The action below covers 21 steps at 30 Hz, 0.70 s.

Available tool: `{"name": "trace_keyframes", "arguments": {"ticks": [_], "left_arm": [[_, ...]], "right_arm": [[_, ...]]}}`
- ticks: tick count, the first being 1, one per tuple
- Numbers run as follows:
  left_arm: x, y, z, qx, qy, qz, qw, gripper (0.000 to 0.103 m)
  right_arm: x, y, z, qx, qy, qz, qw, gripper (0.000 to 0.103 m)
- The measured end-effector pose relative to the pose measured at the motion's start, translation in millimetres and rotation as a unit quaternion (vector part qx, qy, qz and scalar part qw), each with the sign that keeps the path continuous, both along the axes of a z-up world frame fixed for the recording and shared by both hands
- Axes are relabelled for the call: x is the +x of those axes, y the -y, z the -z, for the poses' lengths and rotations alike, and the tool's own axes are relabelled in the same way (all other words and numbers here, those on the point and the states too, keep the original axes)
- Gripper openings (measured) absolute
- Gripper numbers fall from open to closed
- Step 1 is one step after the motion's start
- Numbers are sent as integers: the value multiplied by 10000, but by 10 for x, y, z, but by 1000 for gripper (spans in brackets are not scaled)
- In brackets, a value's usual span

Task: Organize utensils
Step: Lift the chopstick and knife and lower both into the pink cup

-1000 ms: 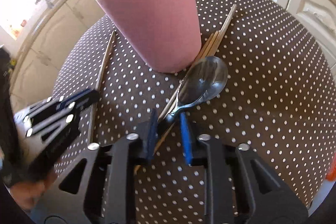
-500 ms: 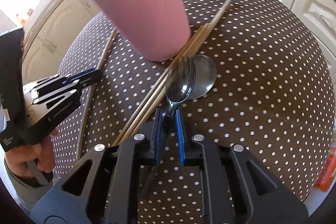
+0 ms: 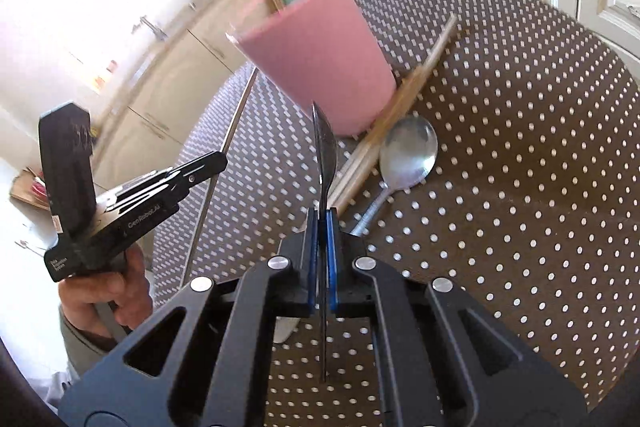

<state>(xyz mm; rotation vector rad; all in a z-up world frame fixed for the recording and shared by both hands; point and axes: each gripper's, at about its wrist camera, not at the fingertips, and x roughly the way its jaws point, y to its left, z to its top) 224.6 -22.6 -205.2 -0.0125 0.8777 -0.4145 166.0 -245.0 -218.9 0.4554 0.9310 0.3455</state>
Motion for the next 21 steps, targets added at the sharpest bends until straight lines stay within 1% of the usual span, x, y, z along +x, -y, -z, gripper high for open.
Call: {"name": "trace_keyframes", "arguments": {"ticks": [4,6,8,10,12,14,15,16,19,21], "left_arm": [[-164,-120,-298,-415,556,-145,9975,5],[-247,-143,-440,-543,855,-206,9946,5],[-325,-164,-605,-758,1256,-216,9889,5],[-379,-138,-749,-885,1622,-251,9825,5],[-377,-85,-881,-1095,1898,-237,9754,5],[-332,-18,-1024,-1342,2241,-174,9651,5],[-306,8,-1064,-1443,2343,-147,9613,5],[-285,56,-1128,-1555,2501,-130,9556,5],[-188,226,-1279,-1685,2802,-94,9450,5],[-126,327,-1379,-1772,3040,-78,9360,5]], "right_arm": [[-115,49,-280,116,673,94,9976,4],[-166,112,-418,155,989,137,9949,4],[-181,146,-566,169,1289,198,9913,4],[-186,172,-718,127,1573,279,9871,4],[-141,205,-873,98,1796,338,9831,4],[-61,216,-1006,39,2001,404,9789,4],[-4,219,-1090,-20,2121,442,9762,4],[44,229,-1169,-44,2215,462,9741,4],[162,228,-1354,-232,2477,530,9671,4],[237,241,-1445,-310,2595,536,9638,4]]}}
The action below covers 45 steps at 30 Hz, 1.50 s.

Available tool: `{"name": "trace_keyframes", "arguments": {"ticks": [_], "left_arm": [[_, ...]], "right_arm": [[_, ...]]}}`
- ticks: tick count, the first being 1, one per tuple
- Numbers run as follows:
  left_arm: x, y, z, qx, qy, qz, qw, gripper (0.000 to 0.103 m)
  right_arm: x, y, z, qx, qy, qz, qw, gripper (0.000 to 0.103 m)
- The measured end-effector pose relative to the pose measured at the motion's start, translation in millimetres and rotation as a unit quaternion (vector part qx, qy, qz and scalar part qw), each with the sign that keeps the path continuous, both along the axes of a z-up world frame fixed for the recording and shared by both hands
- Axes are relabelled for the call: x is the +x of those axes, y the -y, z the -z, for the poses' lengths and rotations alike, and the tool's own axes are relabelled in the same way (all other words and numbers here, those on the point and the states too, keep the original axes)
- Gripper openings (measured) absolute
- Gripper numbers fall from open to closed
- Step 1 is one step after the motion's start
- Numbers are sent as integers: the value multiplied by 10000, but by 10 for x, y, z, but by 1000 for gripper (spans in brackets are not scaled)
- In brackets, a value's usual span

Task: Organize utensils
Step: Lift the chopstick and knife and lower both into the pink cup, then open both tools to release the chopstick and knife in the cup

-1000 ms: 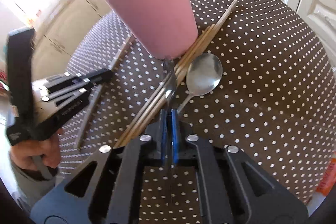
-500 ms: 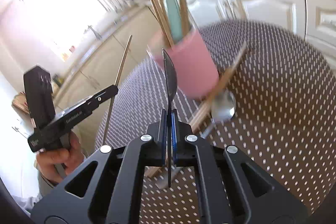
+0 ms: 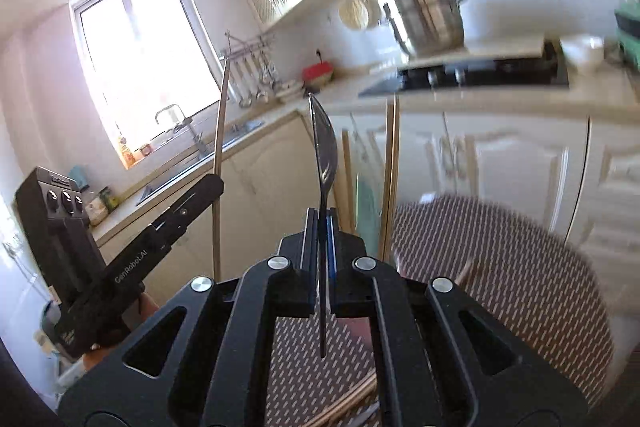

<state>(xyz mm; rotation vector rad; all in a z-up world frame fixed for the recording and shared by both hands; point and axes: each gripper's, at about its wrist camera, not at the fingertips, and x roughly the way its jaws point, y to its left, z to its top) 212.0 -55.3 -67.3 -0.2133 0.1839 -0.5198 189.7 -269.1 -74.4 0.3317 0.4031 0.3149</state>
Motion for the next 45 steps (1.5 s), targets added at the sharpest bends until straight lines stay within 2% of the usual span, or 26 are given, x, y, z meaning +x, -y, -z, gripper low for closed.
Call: {"name": "trace_keyframes", "arguments": {"ticks": [5,9,20,24,25,26,27,29,30,31,32,34,37,39,45], "left_arm": [[180,256,-147,-126,538,-11,9985,5],[324,412,-73,-163,693,-67,9974,6],[607,538,458,-145,345,-32,9993,6],[599,556,544,39,312,15,9995,6],[578,541,551,80,306,15,9995,9],[554,532,550,123,301,21,9995,29],[514,511,549,147,305,4,9994,40],[453,368,520,21,209,-266,9994,65],[450,284,495,-49,74,-315,9995,71],[438,224,470,-60,-31,-350,9994,89],[406,177,447,-36,-51,-411,9991,92],[301,129,381,249,-39,-563,9981,99],[163,119,277,711,-132,-726,9947,99],[93,97,234,888,-244,-847,9921,99],[-102,17,141,1206,-604,-1038,9854,99]], "right_arm": [[218,8,-150,-266,264,106,9992,4],[368,46,-126,-388,317,169,9986,4],[515,78,243,-446,-19,90,9990,5],[512,65,305,-448,-141,36,9989,5],[513,60,313,-452,-208,-8,9988,5],[497,54,314,-470,-234,3,9986,5],[475,62,310,-478,-244,60,9985,8],[416,148,297,-308,-260,263,9988,36],[376,217,291,-141,-220,353,9990,84],[305,297,278,65,-96,455,9989,97],[274,336,266,110,-97,571,9983,97],[209,406,250,253,-139,721,9970,97],[119,430,238,331,-185,836,9958,97],[77,424,240,319,-283,926,9948,97],[-114,367,246,307,-445,1004,9935,97]]}}
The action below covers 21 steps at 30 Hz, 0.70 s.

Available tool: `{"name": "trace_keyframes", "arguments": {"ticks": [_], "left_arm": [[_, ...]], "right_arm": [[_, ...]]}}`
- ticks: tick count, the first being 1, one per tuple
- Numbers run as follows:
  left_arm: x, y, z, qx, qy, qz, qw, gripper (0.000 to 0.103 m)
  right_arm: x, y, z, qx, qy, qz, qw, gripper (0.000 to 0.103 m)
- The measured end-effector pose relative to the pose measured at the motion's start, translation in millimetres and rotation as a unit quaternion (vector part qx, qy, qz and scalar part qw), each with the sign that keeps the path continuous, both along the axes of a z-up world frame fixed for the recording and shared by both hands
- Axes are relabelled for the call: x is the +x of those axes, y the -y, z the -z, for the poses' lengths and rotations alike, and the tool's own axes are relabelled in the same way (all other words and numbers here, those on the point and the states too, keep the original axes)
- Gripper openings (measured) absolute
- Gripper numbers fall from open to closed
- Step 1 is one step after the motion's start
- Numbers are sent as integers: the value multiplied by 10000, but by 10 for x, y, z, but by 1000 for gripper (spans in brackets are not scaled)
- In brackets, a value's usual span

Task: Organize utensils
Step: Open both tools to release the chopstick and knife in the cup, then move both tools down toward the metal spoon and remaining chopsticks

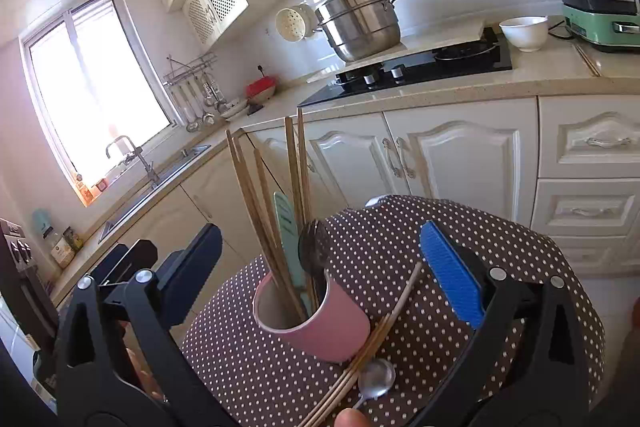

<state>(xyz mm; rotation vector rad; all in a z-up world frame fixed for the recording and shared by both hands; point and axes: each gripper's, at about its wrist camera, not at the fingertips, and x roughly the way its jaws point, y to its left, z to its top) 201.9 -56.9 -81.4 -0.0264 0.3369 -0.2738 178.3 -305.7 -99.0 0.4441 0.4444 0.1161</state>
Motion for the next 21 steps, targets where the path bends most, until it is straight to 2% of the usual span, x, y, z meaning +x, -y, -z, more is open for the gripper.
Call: {"name": "trace_keyframes", "arguments": {"ticks": [11,18,21], "left_arm": [[-271,-109,13,251,-417,-91,9988,99],[-306,-148,245,443,-824,-1,9956,99],[-256,-109,416,627,-1163,134,9912,99]], "right_arm": [[-299,33,105,-105,-542,147,9984,97],[-438,67,367,-299,-1206,162,9921,97],[-469,67,520,-328,-1476,154,9884,97]]}}
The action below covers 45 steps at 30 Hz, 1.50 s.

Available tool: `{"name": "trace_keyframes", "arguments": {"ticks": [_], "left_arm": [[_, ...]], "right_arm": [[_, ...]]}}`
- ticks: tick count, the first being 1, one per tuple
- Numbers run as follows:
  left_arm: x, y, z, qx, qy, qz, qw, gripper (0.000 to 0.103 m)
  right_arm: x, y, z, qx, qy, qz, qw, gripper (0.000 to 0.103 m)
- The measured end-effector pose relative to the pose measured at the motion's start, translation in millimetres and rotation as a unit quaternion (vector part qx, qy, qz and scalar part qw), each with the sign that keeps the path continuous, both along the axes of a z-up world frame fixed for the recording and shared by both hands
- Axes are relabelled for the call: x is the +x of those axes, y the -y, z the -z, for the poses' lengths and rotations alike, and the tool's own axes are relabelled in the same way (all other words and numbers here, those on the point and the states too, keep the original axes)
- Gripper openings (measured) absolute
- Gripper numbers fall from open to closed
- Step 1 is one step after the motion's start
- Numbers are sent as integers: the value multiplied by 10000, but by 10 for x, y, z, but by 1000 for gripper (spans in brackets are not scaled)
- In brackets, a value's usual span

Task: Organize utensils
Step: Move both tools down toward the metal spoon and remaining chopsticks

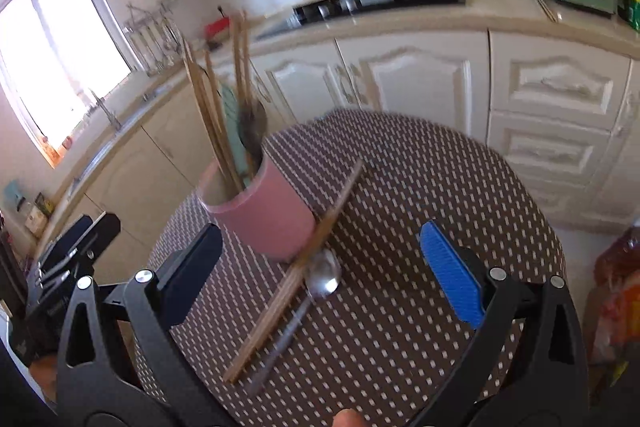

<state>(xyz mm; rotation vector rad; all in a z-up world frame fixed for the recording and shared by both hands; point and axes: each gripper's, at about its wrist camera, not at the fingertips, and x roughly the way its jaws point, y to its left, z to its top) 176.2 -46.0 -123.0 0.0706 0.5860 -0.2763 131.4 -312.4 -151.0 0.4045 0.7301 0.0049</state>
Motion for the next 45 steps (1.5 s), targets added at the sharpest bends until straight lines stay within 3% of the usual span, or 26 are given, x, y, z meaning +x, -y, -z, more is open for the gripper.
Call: {"name": "trace_keyframes", "arguments": {"ticks": [9,14,18,23,25,26,30,40,45], "left_arm": [[99,101,452,419,-688,286,9963,99],[173,95,634,560,-966,356,9931,99],[217,106,730,686,-1095,407,9908,99],[281,101,766,747,-1165,377,9897,99],[310,124,788,778,-1202,406,9889,99],[315,130,790,794,-1207,426,9886,99],[351,252,834,945,-1266,591,9857,99],[433,641,1004,1308,-1458,990,9756,99],[491,779,1146,1581,-1584,1016,9693,99]], "right_arm": [[56,-280,561,-460,-1118,-320,9921,97],[161,-511,790,-689,-1407,-415,9868,96],[264,-672,920,-951,-1570,-504,9817,84],[265,-882,958,-1630,-1502,-667,9728,77],[231,-910,955,-1786,-1507,-806,9690,68],[206,-905,949,-1784,-1520,-844,9685,65],[145,-654,884,-1667,-1637,-770,9693,37],[214,-318,847,-1334,-1656,-727,9744,36],[226,-366,856,-1295,-1644,-728,9751,36]]}}
